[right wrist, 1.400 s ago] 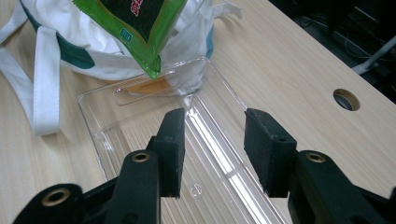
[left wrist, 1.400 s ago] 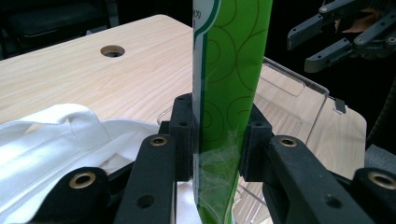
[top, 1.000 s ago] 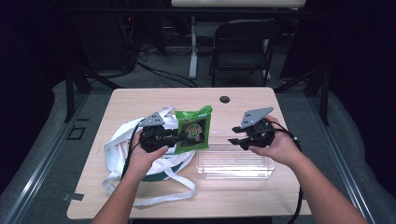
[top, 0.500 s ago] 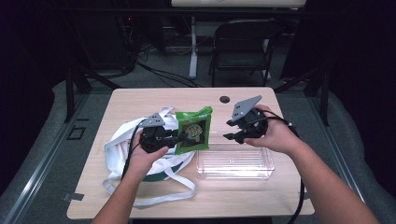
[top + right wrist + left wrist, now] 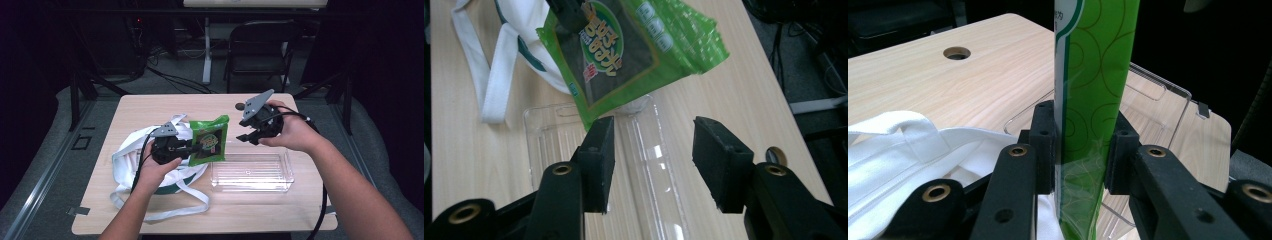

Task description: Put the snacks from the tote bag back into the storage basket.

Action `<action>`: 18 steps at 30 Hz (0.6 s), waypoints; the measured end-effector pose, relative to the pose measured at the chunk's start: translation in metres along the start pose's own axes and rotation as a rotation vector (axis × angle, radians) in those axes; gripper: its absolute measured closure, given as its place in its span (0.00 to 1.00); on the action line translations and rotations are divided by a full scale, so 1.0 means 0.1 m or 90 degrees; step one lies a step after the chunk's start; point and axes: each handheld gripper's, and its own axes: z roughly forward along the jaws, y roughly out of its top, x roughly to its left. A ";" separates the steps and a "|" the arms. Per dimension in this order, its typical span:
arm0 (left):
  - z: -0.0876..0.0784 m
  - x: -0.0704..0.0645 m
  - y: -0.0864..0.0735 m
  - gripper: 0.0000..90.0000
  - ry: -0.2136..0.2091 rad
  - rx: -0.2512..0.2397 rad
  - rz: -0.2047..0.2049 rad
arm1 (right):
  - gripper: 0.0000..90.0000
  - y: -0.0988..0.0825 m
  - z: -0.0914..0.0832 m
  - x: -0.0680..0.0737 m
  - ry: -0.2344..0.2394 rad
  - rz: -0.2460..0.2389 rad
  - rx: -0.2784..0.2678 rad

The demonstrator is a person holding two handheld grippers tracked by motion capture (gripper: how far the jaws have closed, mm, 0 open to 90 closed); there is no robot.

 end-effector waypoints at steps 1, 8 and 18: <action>0.00 0.00 0.00 0.80 0.000 0.000 0.000 | 0.57 0.04 -0.01 -0.01 -0.004 -0.006 0.002; 0.03 -0.02 0.00 0.80 -0.004 0.001 0.001 | 0.58 0.17 -0.03 -0.06 0.006 -0.023 0.015; 0.03 -0.03 0.00 0.80 -0.008 0.000 0.002 | 0.58 0.29 -0.04 -0.09 0.017 -0.038 0.030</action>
